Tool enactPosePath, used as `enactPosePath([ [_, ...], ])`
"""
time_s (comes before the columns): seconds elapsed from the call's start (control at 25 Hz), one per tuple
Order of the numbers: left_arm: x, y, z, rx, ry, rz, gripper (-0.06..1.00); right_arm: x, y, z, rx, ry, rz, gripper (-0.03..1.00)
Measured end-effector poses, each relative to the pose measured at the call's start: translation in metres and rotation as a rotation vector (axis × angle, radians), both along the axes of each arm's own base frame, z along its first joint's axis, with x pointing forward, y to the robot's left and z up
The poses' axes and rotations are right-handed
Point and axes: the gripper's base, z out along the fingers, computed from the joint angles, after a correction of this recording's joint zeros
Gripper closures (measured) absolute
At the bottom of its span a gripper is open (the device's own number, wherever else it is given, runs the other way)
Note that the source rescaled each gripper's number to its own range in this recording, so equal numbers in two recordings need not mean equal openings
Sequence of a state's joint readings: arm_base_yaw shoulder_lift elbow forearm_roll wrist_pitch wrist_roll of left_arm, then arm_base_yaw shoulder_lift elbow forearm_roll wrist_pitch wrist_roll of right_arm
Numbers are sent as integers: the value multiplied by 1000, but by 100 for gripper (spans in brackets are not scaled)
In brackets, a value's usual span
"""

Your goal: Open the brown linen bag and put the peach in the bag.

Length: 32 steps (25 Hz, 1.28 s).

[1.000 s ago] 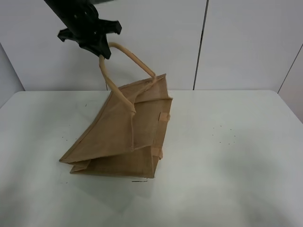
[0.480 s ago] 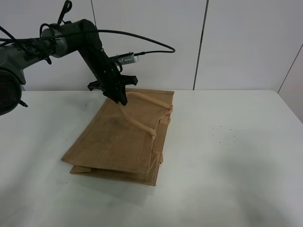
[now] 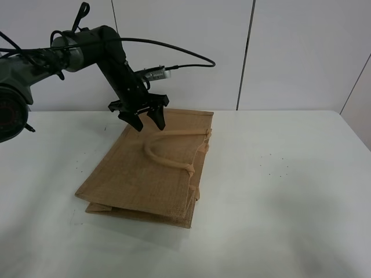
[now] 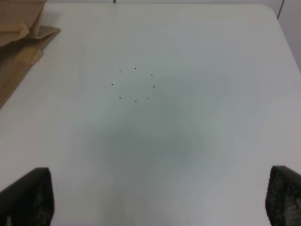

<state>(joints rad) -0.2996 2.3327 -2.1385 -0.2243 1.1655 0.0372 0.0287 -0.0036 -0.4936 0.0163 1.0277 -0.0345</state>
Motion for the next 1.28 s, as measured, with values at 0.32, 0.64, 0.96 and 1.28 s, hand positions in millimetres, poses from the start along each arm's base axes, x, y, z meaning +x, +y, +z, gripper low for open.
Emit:
enactPosePath([
  [0.32, 12, 50, 10, 198, -66, 133, -3, 0, 0, 0, 0, 0, 0, -3],
  [0.64, 25, 136, 10, 204, -49, 309, -3, 0, 0, 0, 0, 0, 0, -3],
  [0.96, 24, 170, 16, 168, -49, 376, -3, 0, 0, 0, 1, 0, 1, -3],
  [1.28, -7, 169, 74, 148, -125, 381, -3, 0, 0, 0, 1, 0, 1, -3],
])
